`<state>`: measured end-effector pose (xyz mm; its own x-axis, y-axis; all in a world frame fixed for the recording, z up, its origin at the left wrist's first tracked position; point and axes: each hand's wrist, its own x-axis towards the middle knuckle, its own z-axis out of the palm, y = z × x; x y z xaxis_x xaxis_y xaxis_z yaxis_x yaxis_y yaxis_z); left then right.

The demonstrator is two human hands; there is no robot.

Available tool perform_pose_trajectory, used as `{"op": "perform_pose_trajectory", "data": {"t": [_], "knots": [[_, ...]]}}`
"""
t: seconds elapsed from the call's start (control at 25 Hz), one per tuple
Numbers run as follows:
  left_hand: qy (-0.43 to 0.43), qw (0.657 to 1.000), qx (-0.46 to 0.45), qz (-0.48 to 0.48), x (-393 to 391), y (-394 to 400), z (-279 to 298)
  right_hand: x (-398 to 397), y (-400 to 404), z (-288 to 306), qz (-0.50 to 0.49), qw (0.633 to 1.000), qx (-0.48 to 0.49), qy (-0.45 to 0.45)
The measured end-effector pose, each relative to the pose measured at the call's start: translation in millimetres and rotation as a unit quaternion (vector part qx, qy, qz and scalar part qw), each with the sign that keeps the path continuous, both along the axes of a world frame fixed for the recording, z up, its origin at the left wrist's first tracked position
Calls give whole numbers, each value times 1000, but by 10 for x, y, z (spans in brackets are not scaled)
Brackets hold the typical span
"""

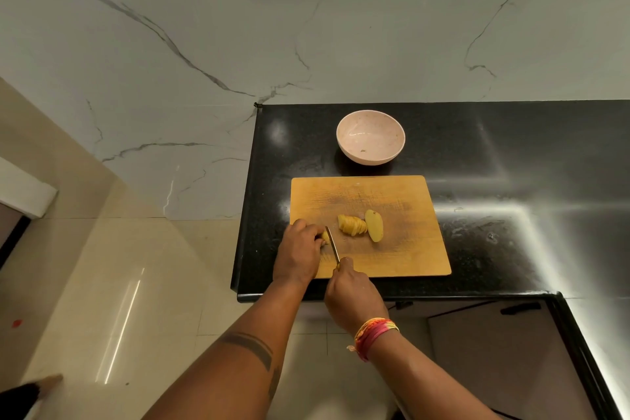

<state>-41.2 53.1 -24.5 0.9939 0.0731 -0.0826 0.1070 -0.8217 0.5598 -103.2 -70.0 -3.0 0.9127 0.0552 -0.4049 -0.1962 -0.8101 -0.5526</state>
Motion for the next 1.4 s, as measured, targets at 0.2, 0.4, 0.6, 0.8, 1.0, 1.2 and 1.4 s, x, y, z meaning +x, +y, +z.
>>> {"op": "perform_pose_trajectory", "data": {"t": [0.2,0.4,0.6,0.8,1.0,1.2,1.4], "knots": [[-4,999,36,-29,9,3,-13,91,90,21,5,1000,-13,25],[6,998,41,-36,40,12,-8,210,164,4,26,999,-16,33],[4,998,43,-34,59,13,13,71,123,-42,13,999,-17,42],[-4,999,37,-28,42,15,-13,-282,-39,-79,3,998,-2,57],[-7,1000,-5,-3,-9,44,-24,-255,-65,-35,1,1000,17,15],[-16,1000,-16,19,-43,45,-59,-78,42,-23,7,1000,7,19],[-23,999,-12,23,-24,17,-62,9,56,-48,33,999,-11,16]]}}
